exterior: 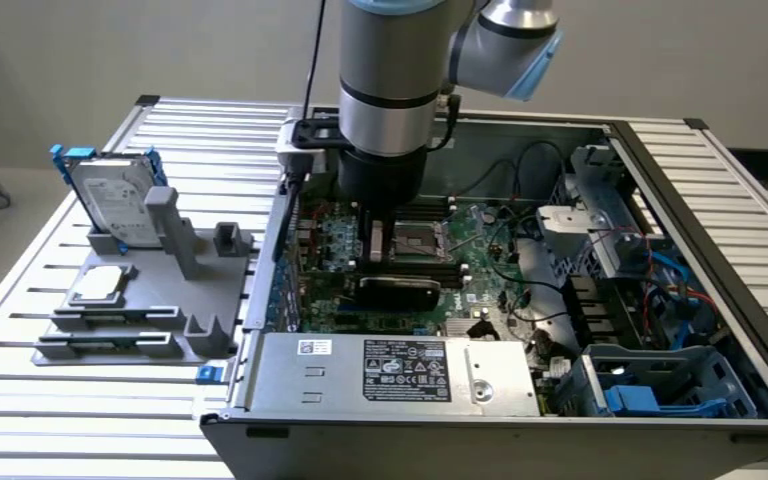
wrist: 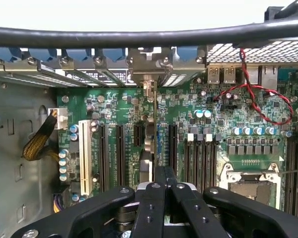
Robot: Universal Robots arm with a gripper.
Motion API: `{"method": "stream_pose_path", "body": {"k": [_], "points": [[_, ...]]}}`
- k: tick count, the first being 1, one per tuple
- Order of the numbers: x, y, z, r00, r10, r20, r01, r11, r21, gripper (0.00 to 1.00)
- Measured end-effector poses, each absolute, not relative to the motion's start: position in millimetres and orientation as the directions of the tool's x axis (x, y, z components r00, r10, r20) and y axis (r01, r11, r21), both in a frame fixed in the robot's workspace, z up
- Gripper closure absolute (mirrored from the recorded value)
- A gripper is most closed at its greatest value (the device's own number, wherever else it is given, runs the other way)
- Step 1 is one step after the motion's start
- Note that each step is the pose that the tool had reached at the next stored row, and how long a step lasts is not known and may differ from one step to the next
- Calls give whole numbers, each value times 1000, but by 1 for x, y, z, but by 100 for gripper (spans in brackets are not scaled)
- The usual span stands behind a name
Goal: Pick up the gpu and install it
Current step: 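Press down on the gpu until it lock into place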
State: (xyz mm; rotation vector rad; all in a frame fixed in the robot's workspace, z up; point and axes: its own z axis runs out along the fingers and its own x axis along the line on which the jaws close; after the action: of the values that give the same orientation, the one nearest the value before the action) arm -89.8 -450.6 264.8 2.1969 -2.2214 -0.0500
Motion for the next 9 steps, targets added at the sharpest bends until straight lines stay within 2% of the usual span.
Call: {"method": "stream_pose_path", "body": {"k": [9], "points": [[-90,-450,266,-11,-1000,-12,-999,11,36,89]]}}
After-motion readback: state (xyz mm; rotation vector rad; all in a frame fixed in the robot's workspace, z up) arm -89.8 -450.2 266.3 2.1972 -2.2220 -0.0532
